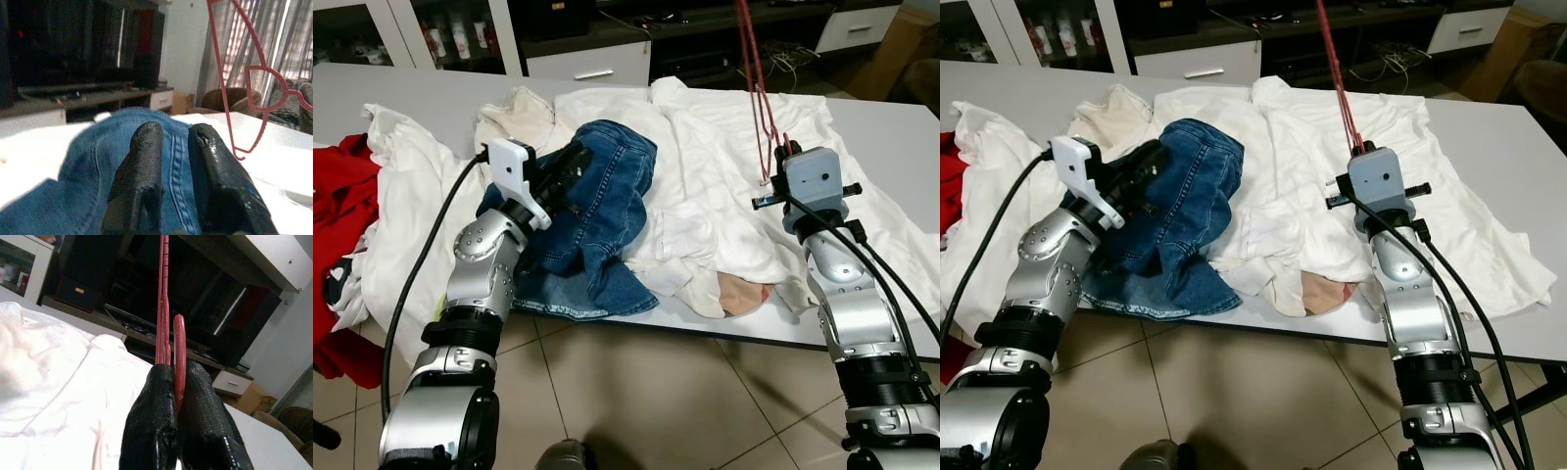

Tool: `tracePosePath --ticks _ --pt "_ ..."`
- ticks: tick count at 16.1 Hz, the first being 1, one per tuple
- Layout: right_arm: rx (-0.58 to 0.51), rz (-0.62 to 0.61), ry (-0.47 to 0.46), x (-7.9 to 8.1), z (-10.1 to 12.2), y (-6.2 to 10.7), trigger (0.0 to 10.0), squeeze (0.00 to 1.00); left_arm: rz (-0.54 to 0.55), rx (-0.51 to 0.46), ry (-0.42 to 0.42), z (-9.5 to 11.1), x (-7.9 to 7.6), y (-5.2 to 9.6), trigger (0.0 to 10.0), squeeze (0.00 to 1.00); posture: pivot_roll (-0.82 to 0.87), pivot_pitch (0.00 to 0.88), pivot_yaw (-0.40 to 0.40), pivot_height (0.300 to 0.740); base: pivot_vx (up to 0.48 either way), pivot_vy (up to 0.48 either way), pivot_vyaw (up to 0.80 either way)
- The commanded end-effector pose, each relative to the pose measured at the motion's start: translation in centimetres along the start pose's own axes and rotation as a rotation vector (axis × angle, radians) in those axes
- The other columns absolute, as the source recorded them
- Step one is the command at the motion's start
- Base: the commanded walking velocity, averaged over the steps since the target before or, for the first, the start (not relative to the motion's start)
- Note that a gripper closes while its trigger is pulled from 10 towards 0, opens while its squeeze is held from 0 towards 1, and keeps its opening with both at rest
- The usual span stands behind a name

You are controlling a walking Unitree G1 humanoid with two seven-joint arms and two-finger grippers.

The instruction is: Hang hanger

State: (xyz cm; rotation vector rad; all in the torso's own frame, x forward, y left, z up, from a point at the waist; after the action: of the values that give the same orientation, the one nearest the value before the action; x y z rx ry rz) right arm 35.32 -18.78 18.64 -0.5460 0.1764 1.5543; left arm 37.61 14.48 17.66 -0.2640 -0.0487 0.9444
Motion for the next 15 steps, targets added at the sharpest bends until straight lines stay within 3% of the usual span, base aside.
tracePosePath --ticks 1,5,11,14,15 --pt "-0.015 -0.009 -0.01 -0.1 0.5 0.0 10.0 0.0 -0.023 0.009 0.015 0.1 -0.3 0.0 10.0 1.0 0.11 0.01 0.033 0.74 0.0 0.0 0.0" --pt "-0.007 -0.009 -0.014 -0.1 0.2 0.2 10.0 0.0 -0.034 0.048 -0.005 0.2 0.3 1.2 10.0 1.0 0.12 0.013 0.032 0.74 0.0 0.0 0.0" --pt "-0.016 0.003 -0.019 0.3 0.5 -0.2 10.0 0.0 -0.075 0.089 -0.126 1.7 0.3 -0.4 10.0 1.0 0.12 0.008 0.031 0.74 0.0 0.0 0.0" --pt "-0.011 -0.004 -0.013 0.0 0.3 0.0 10.0 0.0 -0.06 0.203 -0.149 0.5 0.7 -1.1 10.0 1.0 0.11 0.006 0.035 0.74 0.0 0.0 0.0" --pt "-0.01 -0.006 -0.01 -0.1 0.2 0.1 10.0 0.0 0.0 0.262 -0.153 -0.1 1.3 -1.5 10.0 1.0 0.1 0.005 0.037 0.74 0.0 0.0 0.0"
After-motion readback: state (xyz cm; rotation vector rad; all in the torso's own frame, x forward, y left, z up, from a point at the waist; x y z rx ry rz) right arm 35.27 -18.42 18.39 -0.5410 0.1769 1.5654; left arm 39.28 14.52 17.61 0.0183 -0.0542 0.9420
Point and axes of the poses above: a point about 5 cm out from each wrist's last joint towards the gripper, its own y axis pointing back from the gripper into the wrist, its own z axis along the axis of the wrist's last joint, x = y × z, the point moved 2 cm from there along -y, pointing out of the wrist towards the gripper, and after that the axes turned 2 degrees about y, right-handed, at the moved point
